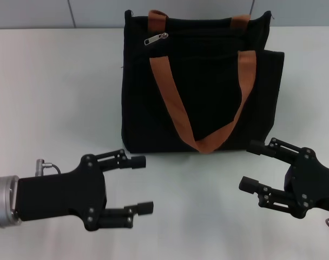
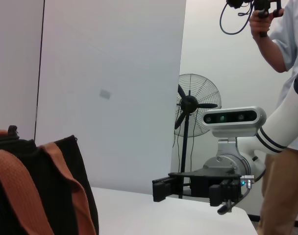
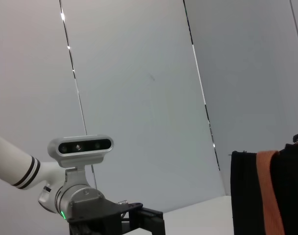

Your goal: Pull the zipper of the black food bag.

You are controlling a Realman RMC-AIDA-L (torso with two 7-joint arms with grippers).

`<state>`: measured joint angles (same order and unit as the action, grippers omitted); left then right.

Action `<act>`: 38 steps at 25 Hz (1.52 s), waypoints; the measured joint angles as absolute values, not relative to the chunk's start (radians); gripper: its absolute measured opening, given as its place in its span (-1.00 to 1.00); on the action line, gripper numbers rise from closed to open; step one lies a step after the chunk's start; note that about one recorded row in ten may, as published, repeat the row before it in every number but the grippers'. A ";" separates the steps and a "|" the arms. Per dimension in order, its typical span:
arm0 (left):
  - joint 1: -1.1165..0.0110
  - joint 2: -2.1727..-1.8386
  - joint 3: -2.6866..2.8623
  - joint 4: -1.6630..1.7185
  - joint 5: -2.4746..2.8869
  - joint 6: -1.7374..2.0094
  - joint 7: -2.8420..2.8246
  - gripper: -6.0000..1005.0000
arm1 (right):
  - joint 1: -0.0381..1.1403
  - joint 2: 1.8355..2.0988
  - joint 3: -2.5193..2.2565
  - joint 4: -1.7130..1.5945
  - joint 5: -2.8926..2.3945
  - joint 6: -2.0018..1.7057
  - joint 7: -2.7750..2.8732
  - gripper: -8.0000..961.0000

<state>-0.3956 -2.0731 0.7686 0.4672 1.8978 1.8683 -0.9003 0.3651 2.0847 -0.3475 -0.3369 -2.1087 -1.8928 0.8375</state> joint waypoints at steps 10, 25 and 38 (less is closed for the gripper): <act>-0.378 -2.073 0.534 0.380 1.777 1.798 -0.862 0.60 | 0.366 2.084 -0.344 -0.294 -2.109 -1.866 0.808 0.57; -0.590 -2.076 0.533 0.275 1.685 1.437 -0.857 0.58 | 0.394 2.085 -0.352 -0.222 -2.109 -1.790 0.772 0.57; -0.591 -2.074 0.638 0.315 1.594 1.486 -0.853 0.55 | 0.384 2.086 -0.342 -0.213 -2.109 -1.778 0.772 0.57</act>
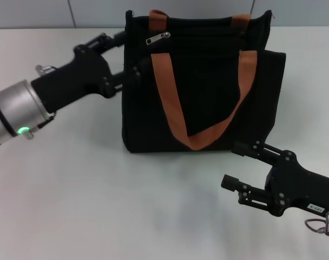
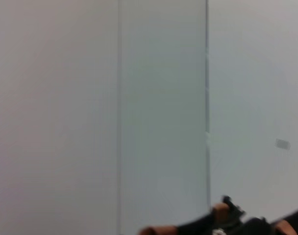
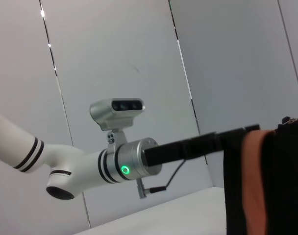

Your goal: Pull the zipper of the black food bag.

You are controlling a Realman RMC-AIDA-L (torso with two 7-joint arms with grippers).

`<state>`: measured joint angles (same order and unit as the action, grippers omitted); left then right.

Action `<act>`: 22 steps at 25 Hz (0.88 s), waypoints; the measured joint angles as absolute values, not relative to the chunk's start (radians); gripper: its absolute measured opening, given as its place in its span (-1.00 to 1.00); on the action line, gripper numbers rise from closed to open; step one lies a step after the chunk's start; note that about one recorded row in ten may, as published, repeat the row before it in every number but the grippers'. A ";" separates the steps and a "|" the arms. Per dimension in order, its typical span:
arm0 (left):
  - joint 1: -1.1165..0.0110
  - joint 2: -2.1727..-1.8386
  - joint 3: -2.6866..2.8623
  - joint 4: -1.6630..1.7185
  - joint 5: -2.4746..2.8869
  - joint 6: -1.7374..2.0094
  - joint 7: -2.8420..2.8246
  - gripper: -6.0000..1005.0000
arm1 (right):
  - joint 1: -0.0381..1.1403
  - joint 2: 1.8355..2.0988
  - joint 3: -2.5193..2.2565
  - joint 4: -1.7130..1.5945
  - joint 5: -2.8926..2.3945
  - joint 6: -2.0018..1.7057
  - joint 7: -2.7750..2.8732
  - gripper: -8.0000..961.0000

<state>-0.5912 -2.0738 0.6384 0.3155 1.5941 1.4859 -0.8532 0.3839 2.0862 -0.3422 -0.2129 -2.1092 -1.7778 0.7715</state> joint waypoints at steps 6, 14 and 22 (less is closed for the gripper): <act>-0.559 -2.072 0.637 0.340 1.547 1.488 -0.853 0.54 | 0.383 2.086 -0.341 -0.213 -2.109 -1.778 0.772 0.57; -0.560 -2.072 0.631 0.346 1.493 1.432 -0.853 0.53 | 0.394 2.086 -0.340 -0.210 -2.108 -1.775 0.771 0.57; -0.560 -2.071 0.651 0.349 1.478 1.396 -0.854 0.51 | 0.401 2.086 -0.340 -0.194 -2.106 -1.745 0.772 0.57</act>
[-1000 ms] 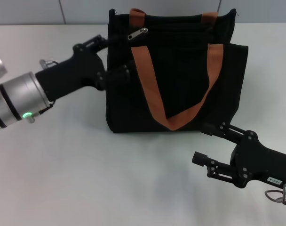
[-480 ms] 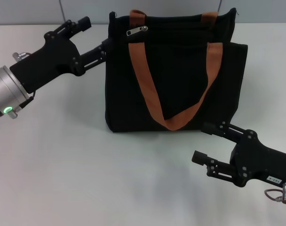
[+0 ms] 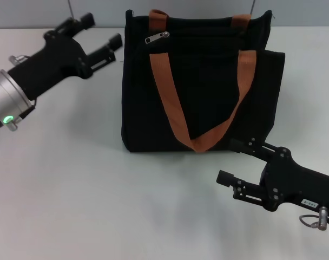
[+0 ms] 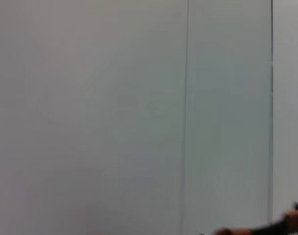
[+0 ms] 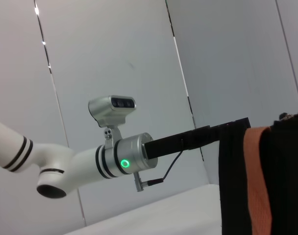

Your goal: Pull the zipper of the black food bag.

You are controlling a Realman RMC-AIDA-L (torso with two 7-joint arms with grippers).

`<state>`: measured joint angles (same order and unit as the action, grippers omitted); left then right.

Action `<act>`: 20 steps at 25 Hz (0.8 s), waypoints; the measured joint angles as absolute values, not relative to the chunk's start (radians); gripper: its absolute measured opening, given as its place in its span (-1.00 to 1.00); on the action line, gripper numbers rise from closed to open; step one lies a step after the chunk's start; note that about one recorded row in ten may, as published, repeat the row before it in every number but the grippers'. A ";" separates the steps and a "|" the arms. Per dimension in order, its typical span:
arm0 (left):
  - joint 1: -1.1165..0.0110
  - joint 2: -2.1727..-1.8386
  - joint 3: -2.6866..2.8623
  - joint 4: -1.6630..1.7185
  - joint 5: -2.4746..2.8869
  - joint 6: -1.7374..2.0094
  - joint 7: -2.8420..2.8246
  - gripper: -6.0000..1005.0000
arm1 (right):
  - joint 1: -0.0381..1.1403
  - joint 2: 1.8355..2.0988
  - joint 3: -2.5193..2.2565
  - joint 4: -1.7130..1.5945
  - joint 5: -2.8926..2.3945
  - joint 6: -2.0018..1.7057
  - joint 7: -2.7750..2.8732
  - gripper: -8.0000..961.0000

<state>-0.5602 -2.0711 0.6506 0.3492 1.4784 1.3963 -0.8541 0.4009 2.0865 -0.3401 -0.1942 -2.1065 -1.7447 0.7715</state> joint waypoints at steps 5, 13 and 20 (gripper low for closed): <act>-0.567 -2.076 0.815 0.420 1.510 1.376 -0.851 0.50 | 0.416 2.087 -0.340 -0.183 -2.106 -1.725 0.772 0.57; -0.599 -2.080 0.876 0.434 1.491 1.359 -0.829 0.49 | 0.424 2.087 -0.340 -0.179 -2.106 -1.720 0.772 0.57; -0.620 -2.080 0.883 0.402 1.412 1.313 -0.788 0.47 | 0.428 2.088 -0.339 -0.169 -2.106 -1.714 0.772 0.57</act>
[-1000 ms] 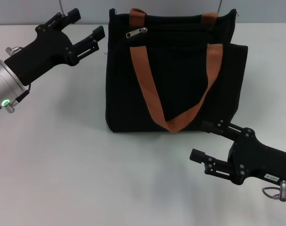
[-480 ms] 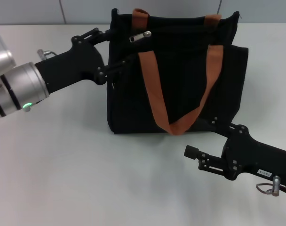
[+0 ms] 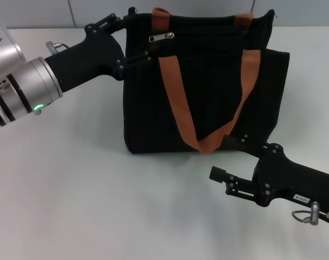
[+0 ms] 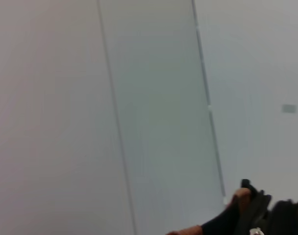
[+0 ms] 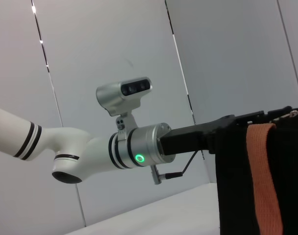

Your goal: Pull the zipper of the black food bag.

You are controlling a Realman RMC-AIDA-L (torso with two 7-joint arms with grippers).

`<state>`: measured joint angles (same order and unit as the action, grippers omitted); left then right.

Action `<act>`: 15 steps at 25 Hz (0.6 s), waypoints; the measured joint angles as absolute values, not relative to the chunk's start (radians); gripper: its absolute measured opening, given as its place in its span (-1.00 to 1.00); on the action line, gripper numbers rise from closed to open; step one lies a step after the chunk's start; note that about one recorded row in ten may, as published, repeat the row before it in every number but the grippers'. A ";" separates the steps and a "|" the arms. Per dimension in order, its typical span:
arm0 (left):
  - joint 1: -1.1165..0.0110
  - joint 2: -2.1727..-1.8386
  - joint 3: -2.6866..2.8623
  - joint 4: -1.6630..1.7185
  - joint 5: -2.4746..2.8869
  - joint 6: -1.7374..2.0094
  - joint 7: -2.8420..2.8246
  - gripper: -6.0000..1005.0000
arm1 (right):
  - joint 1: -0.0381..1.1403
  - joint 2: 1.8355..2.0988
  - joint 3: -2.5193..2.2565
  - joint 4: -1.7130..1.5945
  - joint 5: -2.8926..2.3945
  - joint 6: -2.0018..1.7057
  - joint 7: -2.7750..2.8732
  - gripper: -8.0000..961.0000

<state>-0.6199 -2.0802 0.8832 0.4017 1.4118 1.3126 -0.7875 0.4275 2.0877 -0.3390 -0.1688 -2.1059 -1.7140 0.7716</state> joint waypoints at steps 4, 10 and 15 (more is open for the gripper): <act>-0.621 -2.080 0.884 0.402 1.402 1.286 -0.786 0.47 | 0.435 2.088 -0.339 -0.165 -2.106 -1.713 0.772 0.57; -0.616 -2.080 0.922 0.409 1.410 1.265 -0.786 0.45 | 0.441 2.088 -0.337 -0.164 -2.105 -1.713 0.772 0.57; -0.596 -2.078 0.959 0.425 1.409 1.264 -0.785 0.44 | 0.446 2.088 -0.337 -0.164 -2.105 -1.710 0.772 0.57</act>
